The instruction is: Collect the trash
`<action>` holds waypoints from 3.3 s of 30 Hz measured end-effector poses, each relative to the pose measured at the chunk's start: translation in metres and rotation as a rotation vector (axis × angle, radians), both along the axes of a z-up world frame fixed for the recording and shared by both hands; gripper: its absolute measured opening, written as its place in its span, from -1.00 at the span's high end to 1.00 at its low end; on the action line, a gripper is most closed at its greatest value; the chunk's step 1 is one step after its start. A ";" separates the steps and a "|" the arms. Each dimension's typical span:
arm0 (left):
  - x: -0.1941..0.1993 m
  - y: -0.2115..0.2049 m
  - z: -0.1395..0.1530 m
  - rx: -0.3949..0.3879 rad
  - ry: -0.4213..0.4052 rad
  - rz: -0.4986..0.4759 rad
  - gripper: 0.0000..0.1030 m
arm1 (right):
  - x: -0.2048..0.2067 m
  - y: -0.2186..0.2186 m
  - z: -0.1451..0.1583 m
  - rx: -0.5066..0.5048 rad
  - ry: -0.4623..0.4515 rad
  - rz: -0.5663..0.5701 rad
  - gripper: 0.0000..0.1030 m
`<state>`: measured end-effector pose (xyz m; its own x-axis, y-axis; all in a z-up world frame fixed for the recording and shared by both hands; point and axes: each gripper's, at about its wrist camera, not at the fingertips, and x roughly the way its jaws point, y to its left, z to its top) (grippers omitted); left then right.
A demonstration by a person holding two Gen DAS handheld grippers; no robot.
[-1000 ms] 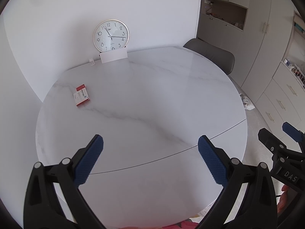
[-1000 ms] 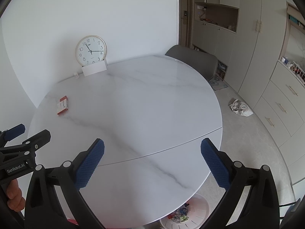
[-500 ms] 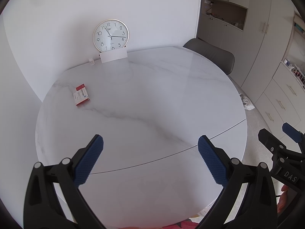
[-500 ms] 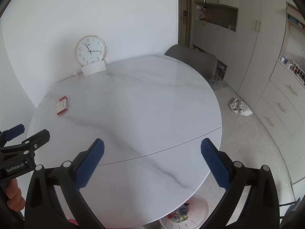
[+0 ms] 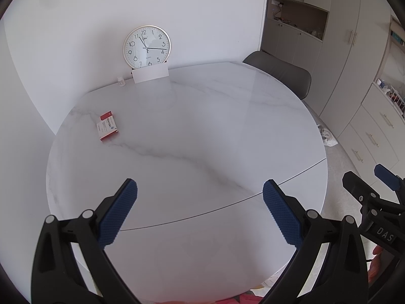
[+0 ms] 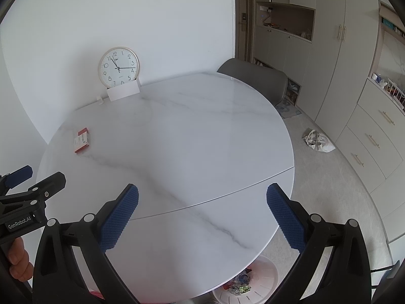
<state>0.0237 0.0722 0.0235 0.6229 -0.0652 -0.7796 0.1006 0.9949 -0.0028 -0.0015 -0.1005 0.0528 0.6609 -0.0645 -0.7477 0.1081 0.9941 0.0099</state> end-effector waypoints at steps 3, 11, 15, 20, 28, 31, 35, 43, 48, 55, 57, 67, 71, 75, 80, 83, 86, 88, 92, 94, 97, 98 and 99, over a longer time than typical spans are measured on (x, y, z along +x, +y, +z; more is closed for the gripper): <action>0.000 0.000 0.000 -0.001 0.000 0.000 -0.85 | 0.000 0.000 0.000 0.001 0.000 0.000 -0.95; -0.002 -0.001 0.000 -0.016 -0.019 -0.002 -0.85 | -0.001 -0.002 0.000 -0.001 0.002 -0.005 -0.95; -0.001 -0.004 0.001 -0.014 -0.013 -0.017 -0.85 | 0.000 -0.002 0.000 -0.001 0.003 -0.005 -0.95; 0.000 -0.005 0.000 -0.013 -0.005 -0.018 -0.85 | 0.000 -0.003 0.000 -0.001 0.004 -0.004 -0.95; 0.001 -0.002 -0.002 -0.025 0.009 -0.012 -0.85 | 0.000 -0.003 0.000 -0.003 0.004 -0.003 -0.95; 0.001 -0.002 -0.002 -0.023 0.007 -0.014 -0.85 | 0.000 -0.003 0.000 -0.001 0.004 -0.003 -0.95; -0.001 -0.004 -0.002 -0.019 0.005 -0.020 -0.85 | 0.000 -0.002 0.000 -0.003 0.004 -0.005 -0.95; -0.003 -0.005 -0.003 -0.020 0.004 -0.020 -0.85 | -0.001 -0.003 -0.001 -0.003 0.003 -0.005 -0.95; -0.004 -0.006 -0.003 -0.018 0.005 -0.020 -0.85 | -0.001 -0.002 -0.001 -0.004 0.003 -0.006 -0.95; -0.003 -0.006 -0.003 -0.019 0.006 -0.021 -0.85 | -0.001 -0.002 -0.001 -0.004 0.003 -0.006 -0.95; -0.003 -0.006 -0.003 -0.018 0.006 -0.023 -0.85 | -0.001 -0.002 -0.001 -0.003 0.004 -0.005 -0.95; 0.001 -0.007 -0.003 0.002 0.003 -0.014 -0.85 | -0.002 -0.004 -0.002 -0.004 0.009 -0.003 -0.95; 0.002 -0.006 -0.004 -0.015 0.000 -0.017 -0.85 | -0.002 -0.005 -0.002 -0.004 0.009 -0.003 -0.95; -0.001 -0.005 -0.003 -0.013 -0.037 -0.011 -0.85 | -0.002 -0.006 -0.002 -0.004 0.009 -0.004 -0.95; -0.001 -0.006 -0.003 -0.010 -0.035 -0.021 -0.85 | -0.003 -0.007 -0.002 -0.006 0.010 -0.001 -0.95; -0.001 -0.008 -0.003 -0.005 -0.028 -0.025 -0.85 | -0.002 -0.006 -0.002 -0.006 0.010 -0.002 -0.95; -0.002 -0.008 -0.003 -0.006 -0.026 -0.030 -0.85 | -0.002 -0.006 -0.002 -0.008 0.010 0.000 -0.95; -0.002 -0.008 -0.003 -0.007 -0.022 -0.033 -0.85 | -0.002 -0.006 -0.002 -0.007 0.009 -0.001 -0.95; -0.002 -0.006 -0.003 -0.013 -0.019 -0.026 -0.85 | -0.002 -0.006 -0.002 -0.008 0.010 0.000 -0.95; -0.001 -0.005 -0.003 -0.016 -0.016 -0.023 -0.85 | -0.002 -0.006 -0.002 -0.008 0.011 0.000 -0.95; -0.001 -0.005 -0.004 -0.017 -0.013 -0.021 -0.85 | -0.003 -0.006 -0.002 -0.008 0.011 0.001 -0.95; -0.001 -0.005 -0.004 -0.016 -0.014 -0.021 -0.85 | -0.002 -0.005 -0.002 -0.008 0.011 0.000 -0.95; -0.001 -0.006 -0.004 -0.015 -0.014 -0.022 -0.85 | -0.003 -0.006 -0.002 -0.008 0.011 0.001 -0.95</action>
<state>0.0222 0.0665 0.0198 0.6321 -0.0905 -0.7696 0.1227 0.9923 -0.0159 -0.0042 -0.1068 0.0505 0.6530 -0.0704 -0.7541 0.1075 0.9942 0.0003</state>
